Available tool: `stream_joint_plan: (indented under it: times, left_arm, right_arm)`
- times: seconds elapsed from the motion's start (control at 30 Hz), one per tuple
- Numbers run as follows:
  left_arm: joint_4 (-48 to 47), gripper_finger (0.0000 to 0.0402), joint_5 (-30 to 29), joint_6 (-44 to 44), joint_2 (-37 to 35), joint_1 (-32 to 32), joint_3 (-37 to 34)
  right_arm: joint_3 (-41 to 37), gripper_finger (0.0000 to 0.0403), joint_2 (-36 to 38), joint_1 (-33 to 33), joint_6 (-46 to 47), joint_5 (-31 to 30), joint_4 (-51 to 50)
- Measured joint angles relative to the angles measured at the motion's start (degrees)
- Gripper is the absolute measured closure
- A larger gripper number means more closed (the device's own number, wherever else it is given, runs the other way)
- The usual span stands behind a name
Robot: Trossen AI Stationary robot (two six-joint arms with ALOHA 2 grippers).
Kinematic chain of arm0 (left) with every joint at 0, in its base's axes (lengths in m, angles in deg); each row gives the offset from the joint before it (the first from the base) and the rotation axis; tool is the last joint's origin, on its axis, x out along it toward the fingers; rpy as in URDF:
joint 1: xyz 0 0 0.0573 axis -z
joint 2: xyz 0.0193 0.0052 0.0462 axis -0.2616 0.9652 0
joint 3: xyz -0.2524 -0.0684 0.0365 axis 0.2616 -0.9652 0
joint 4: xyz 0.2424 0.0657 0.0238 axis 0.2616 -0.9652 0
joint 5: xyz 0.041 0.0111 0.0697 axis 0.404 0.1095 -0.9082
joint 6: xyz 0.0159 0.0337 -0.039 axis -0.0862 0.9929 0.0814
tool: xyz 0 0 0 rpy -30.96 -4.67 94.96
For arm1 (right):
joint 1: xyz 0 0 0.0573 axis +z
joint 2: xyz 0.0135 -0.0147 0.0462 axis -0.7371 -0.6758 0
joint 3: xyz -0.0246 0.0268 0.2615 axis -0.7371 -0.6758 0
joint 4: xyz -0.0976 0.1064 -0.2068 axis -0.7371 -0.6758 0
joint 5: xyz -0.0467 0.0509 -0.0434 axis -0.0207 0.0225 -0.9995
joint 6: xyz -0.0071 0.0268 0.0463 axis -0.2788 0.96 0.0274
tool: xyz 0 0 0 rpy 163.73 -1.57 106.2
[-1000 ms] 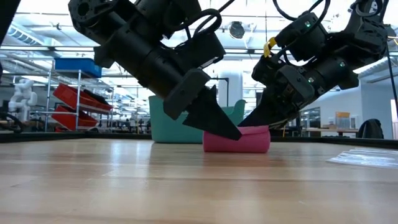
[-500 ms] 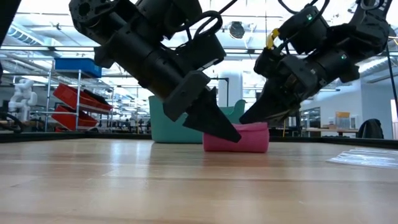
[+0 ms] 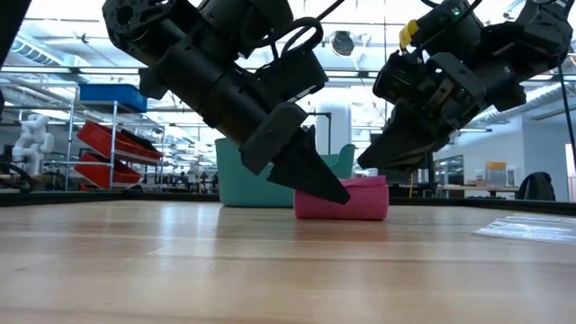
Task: Roll bandage
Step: Roll the pink bandage
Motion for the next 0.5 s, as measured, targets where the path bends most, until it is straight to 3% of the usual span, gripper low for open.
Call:
stream_joint_plan:
  times: [0.5]
  left_arm:
    - [0.2, 0.0173, 0.5, -0.2, 0.0, 0.0, 0.0]
  right_arm:
    - [0.1, 0.0403, 0.0, -1.3, -1.5, -2.2, -5.1]
